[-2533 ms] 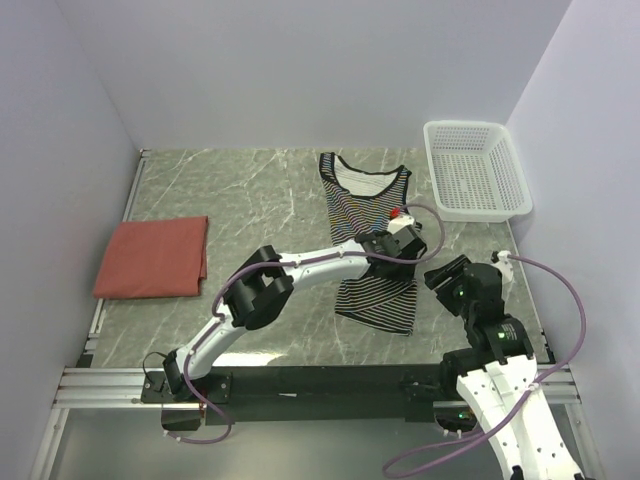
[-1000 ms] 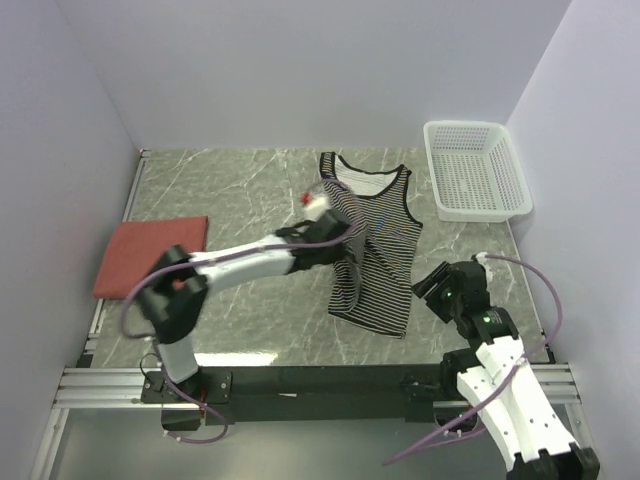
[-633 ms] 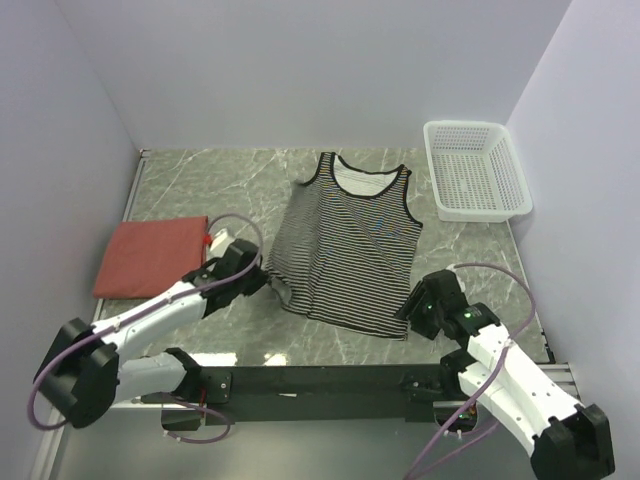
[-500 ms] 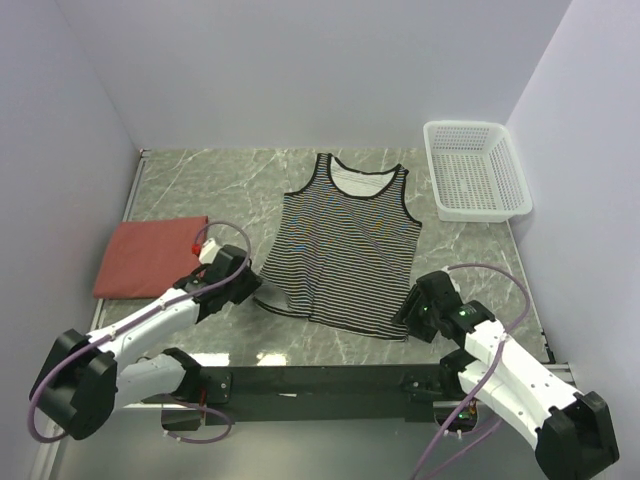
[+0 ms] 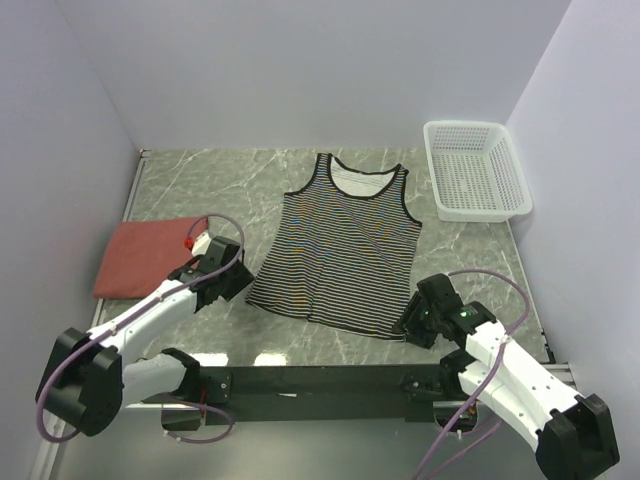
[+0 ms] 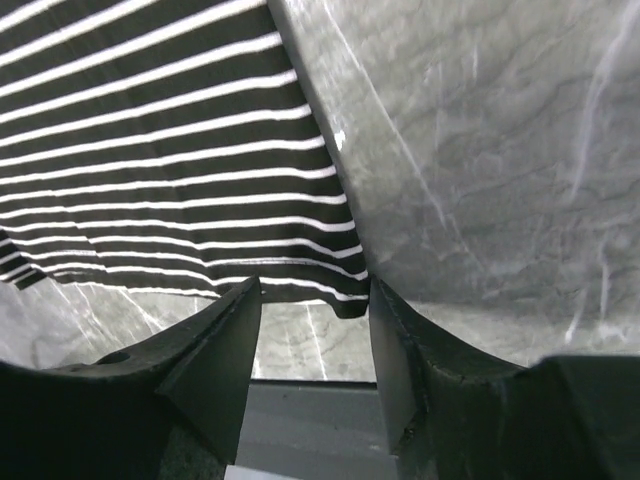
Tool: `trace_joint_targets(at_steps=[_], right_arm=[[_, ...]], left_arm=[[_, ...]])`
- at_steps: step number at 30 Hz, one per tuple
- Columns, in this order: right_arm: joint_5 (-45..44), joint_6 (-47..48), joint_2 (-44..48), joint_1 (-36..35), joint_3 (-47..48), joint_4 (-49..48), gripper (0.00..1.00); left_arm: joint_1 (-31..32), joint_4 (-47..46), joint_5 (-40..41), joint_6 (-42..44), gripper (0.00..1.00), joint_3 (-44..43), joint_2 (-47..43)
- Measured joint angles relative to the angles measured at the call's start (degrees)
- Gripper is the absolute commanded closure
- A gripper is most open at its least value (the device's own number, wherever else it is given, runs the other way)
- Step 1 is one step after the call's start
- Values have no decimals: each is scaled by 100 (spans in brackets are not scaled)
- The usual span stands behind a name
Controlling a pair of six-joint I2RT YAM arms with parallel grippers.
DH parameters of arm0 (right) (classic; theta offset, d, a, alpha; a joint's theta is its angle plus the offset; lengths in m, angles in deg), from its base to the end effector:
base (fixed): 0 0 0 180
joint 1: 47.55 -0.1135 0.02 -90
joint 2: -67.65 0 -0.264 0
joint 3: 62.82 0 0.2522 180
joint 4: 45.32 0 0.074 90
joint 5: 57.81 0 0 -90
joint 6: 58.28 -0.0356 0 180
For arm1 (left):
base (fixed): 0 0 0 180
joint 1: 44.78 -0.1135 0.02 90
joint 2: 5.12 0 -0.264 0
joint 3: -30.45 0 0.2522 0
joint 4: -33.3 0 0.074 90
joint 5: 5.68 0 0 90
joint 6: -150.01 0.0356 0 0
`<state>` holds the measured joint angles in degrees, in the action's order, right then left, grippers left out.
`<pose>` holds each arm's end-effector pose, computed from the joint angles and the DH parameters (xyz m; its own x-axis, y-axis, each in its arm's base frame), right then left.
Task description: Fold and stack the tank tops
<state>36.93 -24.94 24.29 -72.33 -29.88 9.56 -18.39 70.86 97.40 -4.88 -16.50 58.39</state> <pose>0.1094 0.0537 0.1497 -0.8285 0.5345 -0.1669 0.4423 0.8075 0.3904 0.1896 -0.0851 0.1898 -0.5924 -0.6906 -0.4148 -0.5239 0.7214 -0.4529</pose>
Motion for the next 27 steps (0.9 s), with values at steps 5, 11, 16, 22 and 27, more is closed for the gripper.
trace_joint_targets(at_steps=[5,11,16,22,27], right_arm=[[219,2,-468,2,133,9,47],[490,85,-977,0,273,-4,49],[697,92,-1185,0,306,-11,57],[699,153,-1386,2,387,72,64],[590,267,-1436,4,415,199,94]], left_arm=[[-7,127,-120,225,46,-22,402],[-7,48,-339,474,37,59,492],[-7,-120,-446,601,49,114,662],[-13,-476,-487,691,87,111,999],[-13,-664,-529,719,99,98,1086]])
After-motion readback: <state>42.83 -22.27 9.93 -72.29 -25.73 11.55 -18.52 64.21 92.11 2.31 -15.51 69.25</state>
